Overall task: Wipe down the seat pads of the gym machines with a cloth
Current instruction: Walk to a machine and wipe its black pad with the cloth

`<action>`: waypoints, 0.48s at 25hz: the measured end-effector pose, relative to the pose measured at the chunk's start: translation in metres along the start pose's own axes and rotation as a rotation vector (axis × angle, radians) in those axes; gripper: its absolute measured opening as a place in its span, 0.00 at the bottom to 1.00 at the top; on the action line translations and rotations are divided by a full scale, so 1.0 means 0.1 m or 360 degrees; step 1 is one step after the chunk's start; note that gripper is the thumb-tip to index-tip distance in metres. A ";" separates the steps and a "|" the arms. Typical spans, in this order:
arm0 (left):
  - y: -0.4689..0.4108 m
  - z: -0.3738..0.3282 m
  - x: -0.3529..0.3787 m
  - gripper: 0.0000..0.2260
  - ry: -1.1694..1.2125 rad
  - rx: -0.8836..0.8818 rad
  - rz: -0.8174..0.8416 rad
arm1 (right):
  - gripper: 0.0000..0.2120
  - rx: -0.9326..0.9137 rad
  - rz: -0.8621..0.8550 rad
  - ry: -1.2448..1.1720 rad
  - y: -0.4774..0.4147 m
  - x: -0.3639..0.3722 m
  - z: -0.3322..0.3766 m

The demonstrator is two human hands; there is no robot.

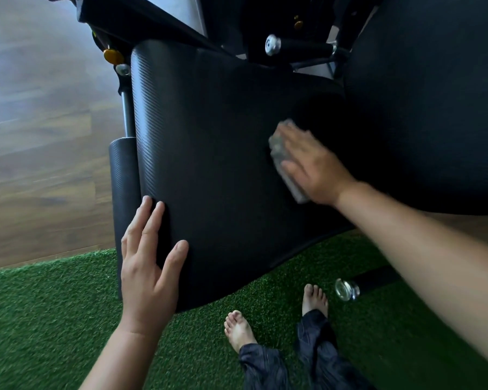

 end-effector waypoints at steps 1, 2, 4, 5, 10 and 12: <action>0.00 0.00 0.00 0.29 -0.0004 0.0009 -0.0001 | 0.31 0.0183 -0.0014 0.0008 -0.15 -0.11 -0.29; 0.00 0.01 0.00 0.29 -0.0003 0.0023 -0.0009 | 0.30 0.0400 -0.0043 0.0005 -0.36 -0.21 -0.55; 0.00 0.02 0.02 0.29 -0.0002 0.0049 -0.0013 | 0.29 0.0735 -0.0071 -0.0013 -0.58 -0.28 -0.82; 0.00 0.02 0.02 0.29 -0.0007 0.0051 -0.0013 | 0.29 0.0768 -0.0079 -0.0033 -0.52 -0.25 -0.79; 0.00 0.03 0.01 0.29 -0.0010 0.0055 -0.0020 | 0.31 0.0587 -0.0143 -0.0036 1.02 0.06 -0.11; 0.00 0.04 0.01 0.29 -0.0012 0.0049 -0.0020 | 0.31 0.0654 -0.0122 -0.0026 0.93 0.04 -0.31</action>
Point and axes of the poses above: each hand's wrist, its own y-axis away from the middle knuckle, its own x-axis out of the palm, z = x × y, the point moved 5 cm from there along -y, towards the middle knuckle, and after that the axes turned 9 degrees about -x, right-handed, at the moved point
